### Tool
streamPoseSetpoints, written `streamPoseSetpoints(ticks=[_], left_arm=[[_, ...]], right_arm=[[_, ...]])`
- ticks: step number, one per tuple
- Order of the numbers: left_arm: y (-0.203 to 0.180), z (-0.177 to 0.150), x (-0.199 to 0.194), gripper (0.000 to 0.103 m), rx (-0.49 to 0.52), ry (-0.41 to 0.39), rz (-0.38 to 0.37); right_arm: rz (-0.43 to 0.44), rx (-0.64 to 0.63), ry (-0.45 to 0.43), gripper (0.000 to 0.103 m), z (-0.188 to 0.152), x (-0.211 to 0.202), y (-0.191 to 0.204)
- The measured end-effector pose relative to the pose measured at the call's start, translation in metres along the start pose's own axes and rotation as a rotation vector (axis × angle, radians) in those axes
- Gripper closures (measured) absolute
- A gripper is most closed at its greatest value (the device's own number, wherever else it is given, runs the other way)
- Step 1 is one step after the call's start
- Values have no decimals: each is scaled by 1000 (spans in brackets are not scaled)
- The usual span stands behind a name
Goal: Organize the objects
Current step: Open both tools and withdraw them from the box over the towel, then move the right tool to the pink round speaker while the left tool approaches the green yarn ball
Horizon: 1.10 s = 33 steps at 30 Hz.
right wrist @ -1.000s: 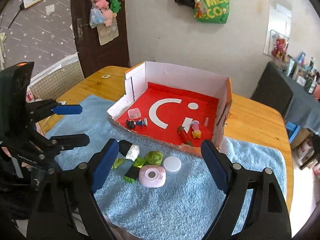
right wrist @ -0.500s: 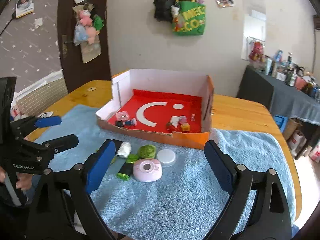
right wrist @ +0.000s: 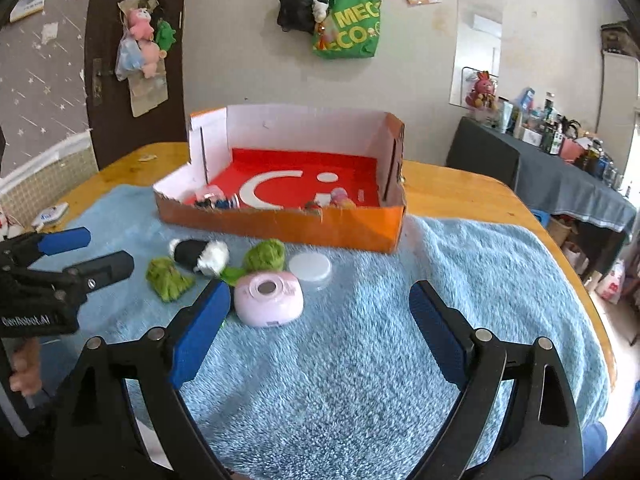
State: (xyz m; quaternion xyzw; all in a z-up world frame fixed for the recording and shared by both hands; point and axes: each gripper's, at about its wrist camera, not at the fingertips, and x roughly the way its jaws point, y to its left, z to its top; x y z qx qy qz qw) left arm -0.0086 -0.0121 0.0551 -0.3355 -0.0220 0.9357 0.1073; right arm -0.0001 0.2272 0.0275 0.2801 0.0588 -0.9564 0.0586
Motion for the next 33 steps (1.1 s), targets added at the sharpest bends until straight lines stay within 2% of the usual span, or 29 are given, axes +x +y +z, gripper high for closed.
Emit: streamPoseSetpoints(ticks=[24,33], left_arm=[[-2,-8,20,9,13,56,5],[-1,-7,35,9,19,98,4]], right_arm=[[52,-4,94,11,-11,27,4],[78,-6,164,11,-9,46,2]])
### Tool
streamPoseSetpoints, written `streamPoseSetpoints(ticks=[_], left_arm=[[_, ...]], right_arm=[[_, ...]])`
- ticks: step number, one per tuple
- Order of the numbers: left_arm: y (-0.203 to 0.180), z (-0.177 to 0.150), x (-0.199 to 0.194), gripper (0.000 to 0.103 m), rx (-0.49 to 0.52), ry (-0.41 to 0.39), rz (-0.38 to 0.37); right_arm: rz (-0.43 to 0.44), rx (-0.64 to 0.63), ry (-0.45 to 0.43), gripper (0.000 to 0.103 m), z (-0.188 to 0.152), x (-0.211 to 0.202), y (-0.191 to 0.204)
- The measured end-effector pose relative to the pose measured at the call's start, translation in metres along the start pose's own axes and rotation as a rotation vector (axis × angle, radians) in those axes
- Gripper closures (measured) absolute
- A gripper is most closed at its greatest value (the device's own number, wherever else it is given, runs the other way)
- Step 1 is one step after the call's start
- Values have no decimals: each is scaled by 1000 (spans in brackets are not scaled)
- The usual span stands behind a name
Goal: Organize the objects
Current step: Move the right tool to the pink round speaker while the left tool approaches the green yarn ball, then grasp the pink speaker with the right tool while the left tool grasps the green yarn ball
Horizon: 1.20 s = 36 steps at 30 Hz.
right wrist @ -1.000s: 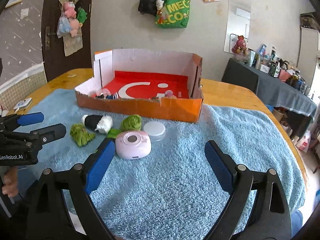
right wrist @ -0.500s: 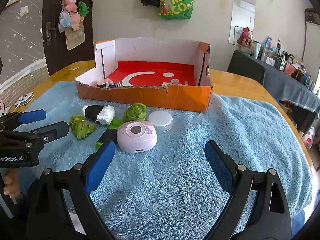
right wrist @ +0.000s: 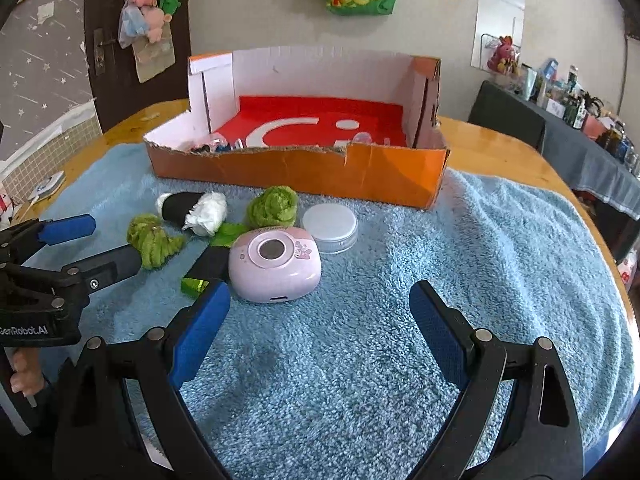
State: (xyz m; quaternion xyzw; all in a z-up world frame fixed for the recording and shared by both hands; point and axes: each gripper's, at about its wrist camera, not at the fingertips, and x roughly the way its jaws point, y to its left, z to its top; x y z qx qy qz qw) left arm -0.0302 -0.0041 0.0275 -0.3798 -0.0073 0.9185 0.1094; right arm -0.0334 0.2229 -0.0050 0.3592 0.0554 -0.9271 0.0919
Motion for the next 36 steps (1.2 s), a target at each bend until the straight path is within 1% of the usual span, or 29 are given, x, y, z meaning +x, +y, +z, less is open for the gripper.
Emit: streamPoseSetpoints(ticks=[10,14,16,20,22,26,27,28,29,31,32,34,36], left_arm=[[-5,7,14,11,29,38,-19],[-6,10,17,15,36,45,-30],[-7,12,18,16,36,46,-34],[-9,14,21,20,42,53,-45],[-11,15,22,21,49,54,-49],[-14,15,22,29,62,53,-58],[-15,15,22,30,64,53,-61],[-16,15,23,32,67,53,-62],[-16,15,23,35,69,52,-65],[-18,14,23,36,79,52,-66],[-19,14,22,43,85,50,-67],[-20,14,22,52,95,49,-79],[-23,13,20,55,106,46,-77]], right_arm=[[48,-9,53,11,10,16,-1],[50,-13,64,12,15,20,-1],[59,-11,69,15,16,21,-2],[75,-15,72,22,17,22,-1],[84,-20,75,30,17,22,1],[94,-29,74,38,17,21,5],[99,-29,73,42,16,21,6],[107,-28,69,48,16,20,6],[110,-30,69,49,16,20,7],[109,-31,65,49,15,19,7],[112,-29,63,49,15,19,7],[120,-22,59,49,14,18,6],[123,-17,56,49,14,17,5]])
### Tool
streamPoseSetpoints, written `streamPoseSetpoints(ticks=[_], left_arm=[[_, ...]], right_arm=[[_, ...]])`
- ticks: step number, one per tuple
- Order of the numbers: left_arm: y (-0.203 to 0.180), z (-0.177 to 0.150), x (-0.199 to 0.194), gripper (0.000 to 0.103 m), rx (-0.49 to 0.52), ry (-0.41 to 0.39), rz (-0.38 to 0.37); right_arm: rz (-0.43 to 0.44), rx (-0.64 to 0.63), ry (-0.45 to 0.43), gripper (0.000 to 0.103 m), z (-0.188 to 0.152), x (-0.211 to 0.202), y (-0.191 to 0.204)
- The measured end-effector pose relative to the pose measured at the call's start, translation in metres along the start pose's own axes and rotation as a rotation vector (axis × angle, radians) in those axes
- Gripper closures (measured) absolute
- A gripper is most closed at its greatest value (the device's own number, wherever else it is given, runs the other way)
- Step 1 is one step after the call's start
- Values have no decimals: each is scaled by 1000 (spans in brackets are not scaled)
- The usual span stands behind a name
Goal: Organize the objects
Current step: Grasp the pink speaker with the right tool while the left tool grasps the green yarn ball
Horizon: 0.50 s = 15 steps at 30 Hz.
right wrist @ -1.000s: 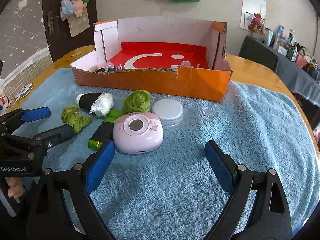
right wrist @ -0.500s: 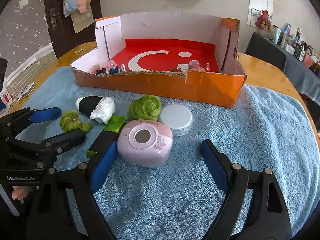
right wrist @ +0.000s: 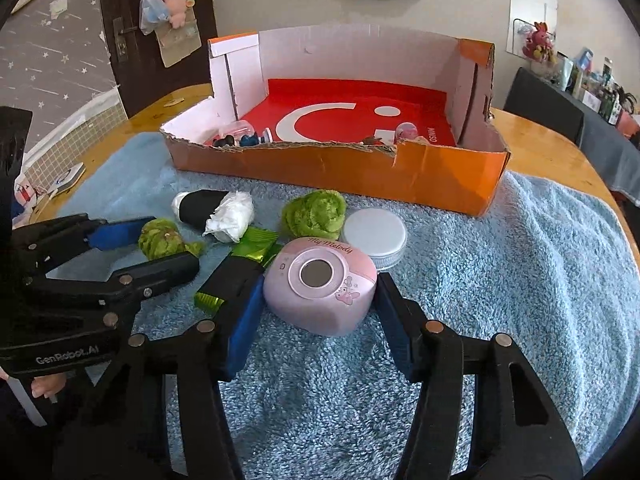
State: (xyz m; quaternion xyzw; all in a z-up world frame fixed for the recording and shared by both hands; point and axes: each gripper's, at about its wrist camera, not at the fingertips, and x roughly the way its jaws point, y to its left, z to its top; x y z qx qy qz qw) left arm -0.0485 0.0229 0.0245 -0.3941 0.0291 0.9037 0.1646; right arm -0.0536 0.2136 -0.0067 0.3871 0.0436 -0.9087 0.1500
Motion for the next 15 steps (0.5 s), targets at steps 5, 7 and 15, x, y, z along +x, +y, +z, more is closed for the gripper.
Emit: streamPoseSetpoints(ticks=[5,7,15], left_arm=[[-1,-1,-2,60,6,-6,-8],[0,-1,-4,61,2,-13,-14],[-1,2,-25,61,13,-76,-32]], right_arm=[[8,3,-10,49,-1,-3,0],[9,6,-13,49,-1,-4,-1],[20,4,-46,49,4,-16,1]])
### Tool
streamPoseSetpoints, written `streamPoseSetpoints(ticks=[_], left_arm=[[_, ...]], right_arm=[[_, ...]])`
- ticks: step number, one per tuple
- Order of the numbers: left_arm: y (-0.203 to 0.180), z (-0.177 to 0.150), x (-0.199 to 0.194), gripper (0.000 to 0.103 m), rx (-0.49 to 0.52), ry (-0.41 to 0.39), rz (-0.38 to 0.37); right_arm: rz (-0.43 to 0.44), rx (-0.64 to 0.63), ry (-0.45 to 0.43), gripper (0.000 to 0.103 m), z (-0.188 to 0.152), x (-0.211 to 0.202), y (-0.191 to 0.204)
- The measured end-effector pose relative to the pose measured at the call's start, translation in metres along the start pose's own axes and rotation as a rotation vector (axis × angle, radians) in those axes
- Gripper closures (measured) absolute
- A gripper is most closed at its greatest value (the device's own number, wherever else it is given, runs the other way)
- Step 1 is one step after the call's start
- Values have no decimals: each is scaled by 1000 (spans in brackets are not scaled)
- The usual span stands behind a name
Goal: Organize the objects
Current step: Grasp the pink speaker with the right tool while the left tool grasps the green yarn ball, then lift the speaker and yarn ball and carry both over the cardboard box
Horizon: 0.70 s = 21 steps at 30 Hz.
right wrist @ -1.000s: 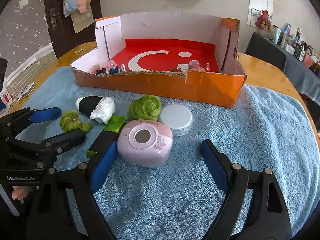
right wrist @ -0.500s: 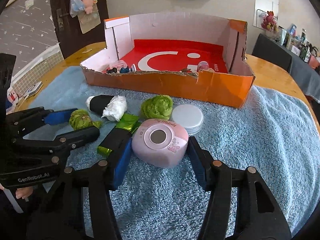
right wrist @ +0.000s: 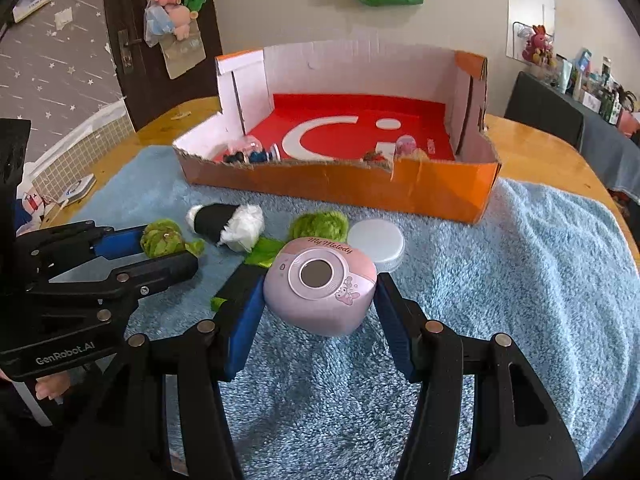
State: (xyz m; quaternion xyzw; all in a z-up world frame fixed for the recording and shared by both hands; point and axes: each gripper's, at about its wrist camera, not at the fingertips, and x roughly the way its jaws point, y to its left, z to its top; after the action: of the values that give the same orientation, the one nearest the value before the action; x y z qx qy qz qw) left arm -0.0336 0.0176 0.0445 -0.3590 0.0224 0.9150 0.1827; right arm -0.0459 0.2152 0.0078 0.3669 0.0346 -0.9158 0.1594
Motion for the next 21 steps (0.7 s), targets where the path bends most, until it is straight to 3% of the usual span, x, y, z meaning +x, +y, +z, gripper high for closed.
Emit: streamPoseSetpoints(ticks=[14,21], left_arm=[[-1,1,-6,61,-2,-8,-12],[1,26,-18,61,-3,-38,-39]], right_arm=[[8,-8,-15,49,5,-6,5],[11,-38,-39,49,28,-19,9]])
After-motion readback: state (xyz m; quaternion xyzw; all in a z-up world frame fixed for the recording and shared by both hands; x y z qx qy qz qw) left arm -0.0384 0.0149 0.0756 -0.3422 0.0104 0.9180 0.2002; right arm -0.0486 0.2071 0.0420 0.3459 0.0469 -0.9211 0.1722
